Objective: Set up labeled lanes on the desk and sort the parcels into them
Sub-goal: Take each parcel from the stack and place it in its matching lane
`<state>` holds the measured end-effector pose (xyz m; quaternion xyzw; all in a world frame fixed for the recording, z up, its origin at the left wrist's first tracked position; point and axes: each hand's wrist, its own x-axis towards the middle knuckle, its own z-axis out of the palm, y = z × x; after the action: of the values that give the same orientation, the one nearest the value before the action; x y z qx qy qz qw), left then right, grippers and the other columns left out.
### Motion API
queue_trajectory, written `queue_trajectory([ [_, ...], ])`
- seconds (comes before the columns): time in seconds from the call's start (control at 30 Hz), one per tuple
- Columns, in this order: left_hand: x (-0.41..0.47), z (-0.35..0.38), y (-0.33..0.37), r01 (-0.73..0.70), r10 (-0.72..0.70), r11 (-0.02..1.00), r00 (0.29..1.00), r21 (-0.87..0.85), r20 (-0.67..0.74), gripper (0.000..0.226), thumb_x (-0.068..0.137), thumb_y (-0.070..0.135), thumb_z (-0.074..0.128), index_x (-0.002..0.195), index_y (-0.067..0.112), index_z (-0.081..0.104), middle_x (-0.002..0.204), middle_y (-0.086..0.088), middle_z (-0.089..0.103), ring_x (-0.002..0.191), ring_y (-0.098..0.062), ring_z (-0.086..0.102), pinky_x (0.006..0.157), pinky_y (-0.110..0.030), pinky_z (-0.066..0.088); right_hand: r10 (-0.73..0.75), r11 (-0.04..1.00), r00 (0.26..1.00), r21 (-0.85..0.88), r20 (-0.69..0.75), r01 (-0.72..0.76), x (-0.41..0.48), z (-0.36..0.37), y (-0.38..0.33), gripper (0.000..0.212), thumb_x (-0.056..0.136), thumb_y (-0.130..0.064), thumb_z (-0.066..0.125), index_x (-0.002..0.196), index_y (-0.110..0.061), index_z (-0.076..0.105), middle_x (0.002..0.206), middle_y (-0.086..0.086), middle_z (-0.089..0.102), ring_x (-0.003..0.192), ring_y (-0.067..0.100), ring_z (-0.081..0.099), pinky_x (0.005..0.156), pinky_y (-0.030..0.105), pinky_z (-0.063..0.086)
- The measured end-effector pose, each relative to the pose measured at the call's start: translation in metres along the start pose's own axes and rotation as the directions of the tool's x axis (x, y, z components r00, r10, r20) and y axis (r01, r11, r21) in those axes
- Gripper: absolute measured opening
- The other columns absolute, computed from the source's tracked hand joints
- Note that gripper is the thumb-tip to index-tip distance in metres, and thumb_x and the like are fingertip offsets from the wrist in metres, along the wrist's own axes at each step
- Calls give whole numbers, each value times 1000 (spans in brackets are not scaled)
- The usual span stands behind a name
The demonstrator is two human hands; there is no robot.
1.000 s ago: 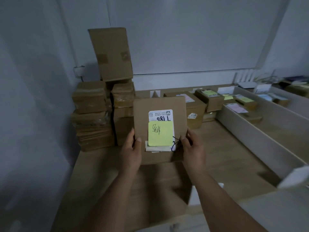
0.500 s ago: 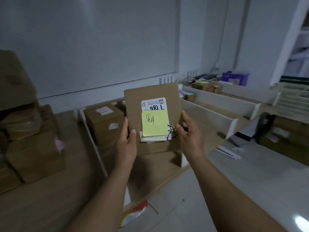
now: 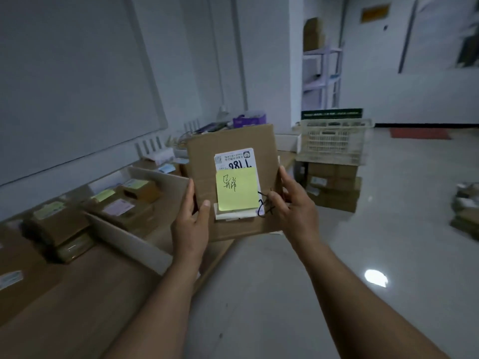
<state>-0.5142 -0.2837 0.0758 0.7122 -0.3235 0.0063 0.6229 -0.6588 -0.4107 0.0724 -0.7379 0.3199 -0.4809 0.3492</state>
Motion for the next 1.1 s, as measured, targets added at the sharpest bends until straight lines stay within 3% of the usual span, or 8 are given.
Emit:
queue_trajectory([
  [0.1, 23, 62, 3, -28, 31, 999, 997, -43, 68, 58, 94, 22, 55, 142, 44, 31, 121, 27, 45, 110, 5, 45, 96, -18, 34, 45, 998, 996, -43, -73, -48, 34, -26, 34, 61, 90, -26, 62, 143, -40, 35, 132, -3, 57, 115, 18, 57, 92, 45, 49],
  [0.4, 126, 255, 5, -28, 73, 977, 975, -211, 211, 56, 93, 17, 54, 142, 39, 36, 124, 24, 44, 104, 14, 46, 93, -15, 36, 86, 983, 962, -132, -261, -124, 184, -69, 141, 60, 91, -27, 61, 143, -42, 35, 131, -6, 58, 112, 15, 59, 95, 39, 48],
  [0.6, 202, 362, 2, -54, 110, 976, 958, -210, 265, 56, 94, 17, 53, 142, 39, 35, 138, 11, 49, 121, -6, 50, 92, -16, 39, 105, 976, 938, -148, -331, -161, 286, -79, 202, 60, 91, -26, 59, 143, -44, 34, 132, -6, 56, 113, 17, 59, 94, 44, 50],
  [0.8, 251, 454, -6, -59, 124, 978, 936, -199, 330, 56, 95, 19, 52, 143, 40, 32, 143, 9, 45, 130, -10, 44, 106, -30, 39, 126, 964, 923, -175, -363, -200, 361, -94, 263, 58, 92, -27, 59, 142, -44, 35, 134, -6, 56, 112, 19, 59, 94, 44, 49],
  [0.93, 293, 513, -12, -98, 137, 986, 938, -136, 319, 61, 96, 20, 49, 144, 46, 23, 149, 9, 37, 135, -11, 37, 101, -23, 33, 118, 970, 931, -163, -344, -183, 427, -94, 306, 59, 91, -27, 60, 141, -47, 35, 135, -9, 55, 110, 15, 60, 94, 42, 49],
  [1.1, 357, 586, -20, -73, 103, 988, 967, -135, 232, 60, 97, 22, 48, 143, 50, 23, 149, 8, 37, 131, -11, 41, 95, -24, 41, 95, 980, 968, -149, -231, -132, 537, -87, 358, 61, 91, -27, 60, 142, -47, 33, 137, -8, 54, 110, 15, 60, 96, 40, 49],
])
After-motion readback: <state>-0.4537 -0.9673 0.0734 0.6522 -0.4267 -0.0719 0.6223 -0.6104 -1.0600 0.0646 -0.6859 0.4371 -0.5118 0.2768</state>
